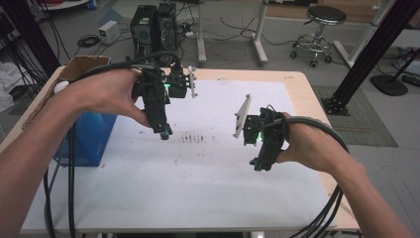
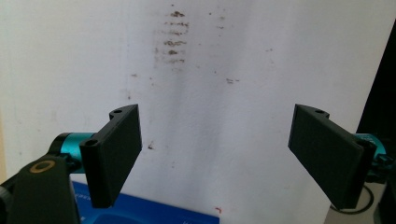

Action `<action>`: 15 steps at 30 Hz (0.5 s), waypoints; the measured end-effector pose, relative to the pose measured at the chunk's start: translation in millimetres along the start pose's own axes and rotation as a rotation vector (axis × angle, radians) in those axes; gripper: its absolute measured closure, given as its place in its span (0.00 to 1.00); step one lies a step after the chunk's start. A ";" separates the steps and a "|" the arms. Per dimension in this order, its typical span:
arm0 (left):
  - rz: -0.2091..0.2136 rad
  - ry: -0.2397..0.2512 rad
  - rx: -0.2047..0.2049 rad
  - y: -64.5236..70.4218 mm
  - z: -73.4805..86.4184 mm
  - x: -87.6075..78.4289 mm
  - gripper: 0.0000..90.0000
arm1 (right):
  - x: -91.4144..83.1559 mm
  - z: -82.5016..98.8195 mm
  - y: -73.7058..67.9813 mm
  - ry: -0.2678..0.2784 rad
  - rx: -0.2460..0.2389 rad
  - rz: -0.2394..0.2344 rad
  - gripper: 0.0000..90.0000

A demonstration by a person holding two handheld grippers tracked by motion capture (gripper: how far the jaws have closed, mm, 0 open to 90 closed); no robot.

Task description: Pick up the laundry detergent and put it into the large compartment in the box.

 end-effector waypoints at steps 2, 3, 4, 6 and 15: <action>-0.003 -0.017 0.023 4.1 -1.4 8.6 0.19 | -0.7 -0.6 1.5 0.004 0.000 0.000 0.15; -0.001 -0.019 0.033 6.0 -1.6 13.1 0.19 | -1.3 -0.6 1.4 0.005 0.004 -0.004 0.15; 0.005 -0.023 0.036 7.5 -1.8 17.2 0.19 | -1.6 -0.6 1.9 0.007 0.004 -0.004 0.15; 0.016 -0.014 0.041 9.8 -1.8 25.4 0.19 | -1.6 -0.8 2.1 0.010 0.003 -0.003 0.15; 0.026 -0.045 0.042 14.3 6.4 49.5 0.19 | -2.1 0.4 2.2 0.007 0.003 -0.003 0.15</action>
Point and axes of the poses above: each handheld gripper's, and its own axes: x roughly forward along the jaws, z roughly out of its underside, y roughly to its right, the point moved 6 cm from there along x, roughly forward along the jaws
